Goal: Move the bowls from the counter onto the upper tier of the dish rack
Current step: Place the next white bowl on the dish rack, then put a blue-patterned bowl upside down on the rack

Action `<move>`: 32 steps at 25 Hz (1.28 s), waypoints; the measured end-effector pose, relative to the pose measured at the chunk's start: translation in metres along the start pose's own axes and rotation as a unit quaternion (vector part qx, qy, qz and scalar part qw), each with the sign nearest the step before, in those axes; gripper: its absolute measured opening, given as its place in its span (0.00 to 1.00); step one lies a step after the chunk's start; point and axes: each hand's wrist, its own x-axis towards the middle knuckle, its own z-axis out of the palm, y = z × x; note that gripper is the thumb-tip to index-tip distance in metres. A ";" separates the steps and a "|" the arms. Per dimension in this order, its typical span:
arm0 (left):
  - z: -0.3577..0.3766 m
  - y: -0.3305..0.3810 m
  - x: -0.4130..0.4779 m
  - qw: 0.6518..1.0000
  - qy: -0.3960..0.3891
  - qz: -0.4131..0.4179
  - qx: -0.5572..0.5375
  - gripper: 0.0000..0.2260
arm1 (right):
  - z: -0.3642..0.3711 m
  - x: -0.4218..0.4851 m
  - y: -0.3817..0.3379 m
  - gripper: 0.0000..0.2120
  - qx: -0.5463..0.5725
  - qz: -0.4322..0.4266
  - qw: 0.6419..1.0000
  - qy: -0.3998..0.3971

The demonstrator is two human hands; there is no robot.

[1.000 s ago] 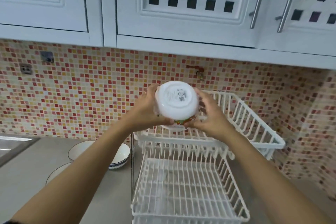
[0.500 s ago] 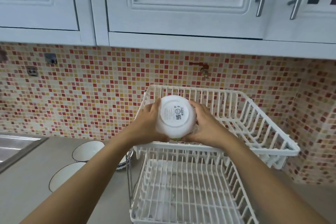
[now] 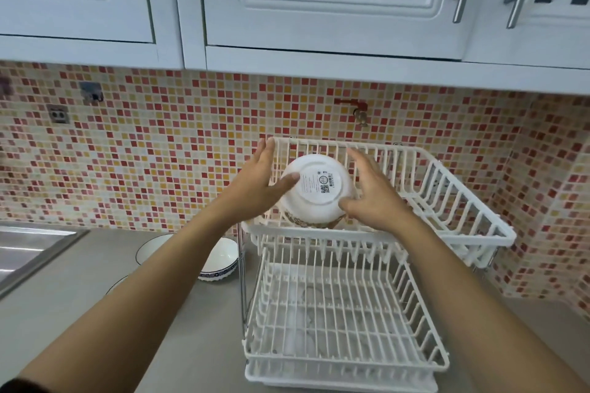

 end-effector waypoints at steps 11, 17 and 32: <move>-0.088 -0.096 -0.098 0.995 0.044 -0.077 0.039 0.30 | 0.114 -0.013 -0.143 0.29 0.017 -0.129 0.991 0.044; -0.090 -0.194 -0.150 0.979 -0.018 -0.184 0.082 0.30 | 0.229 -0.016 -0.163 0.30 0.024 -0.074 0.994 -0.074; 0.020 -0.391 -0.154 0.916 -0.133 -0.378 0.006 0.32 | 0.467 0.041 -0.085 0.34 0.008 0.128 0.961 -0.246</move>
